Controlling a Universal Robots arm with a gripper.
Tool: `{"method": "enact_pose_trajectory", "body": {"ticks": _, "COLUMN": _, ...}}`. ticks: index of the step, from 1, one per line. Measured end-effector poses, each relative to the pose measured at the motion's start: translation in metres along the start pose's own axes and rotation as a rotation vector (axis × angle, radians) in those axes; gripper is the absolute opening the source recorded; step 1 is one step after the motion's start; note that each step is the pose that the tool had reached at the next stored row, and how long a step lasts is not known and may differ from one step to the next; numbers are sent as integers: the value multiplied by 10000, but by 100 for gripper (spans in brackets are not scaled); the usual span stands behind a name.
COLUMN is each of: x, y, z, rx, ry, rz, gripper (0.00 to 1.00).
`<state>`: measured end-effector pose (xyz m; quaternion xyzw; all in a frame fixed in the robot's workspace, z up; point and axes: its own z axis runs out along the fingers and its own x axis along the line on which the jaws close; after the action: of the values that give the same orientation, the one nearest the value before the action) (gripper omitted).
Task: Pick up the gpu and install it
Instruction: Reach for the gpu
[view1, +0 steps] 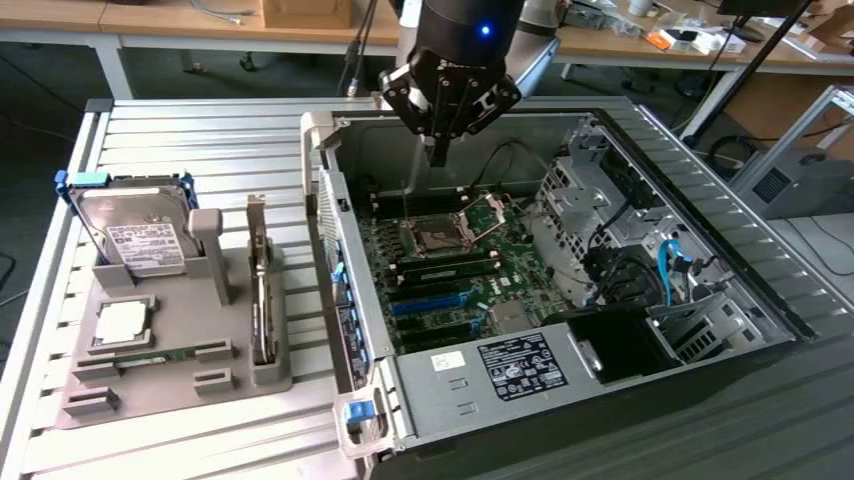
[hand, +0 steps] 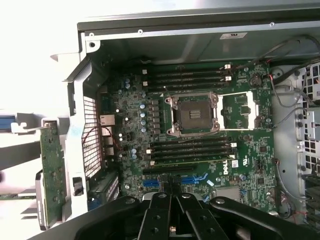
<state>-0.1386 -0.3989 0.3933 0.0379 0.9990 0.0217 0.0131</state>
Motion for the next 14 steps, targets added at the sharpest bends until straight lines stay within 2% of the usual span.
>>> {"method": "enact_pose_trajectory", "body": {"ticks": 14, "x": 97, "y": -7, "z": -3, "rx": 1, "ry": 0, "rz": 0, "gripper": 10}}
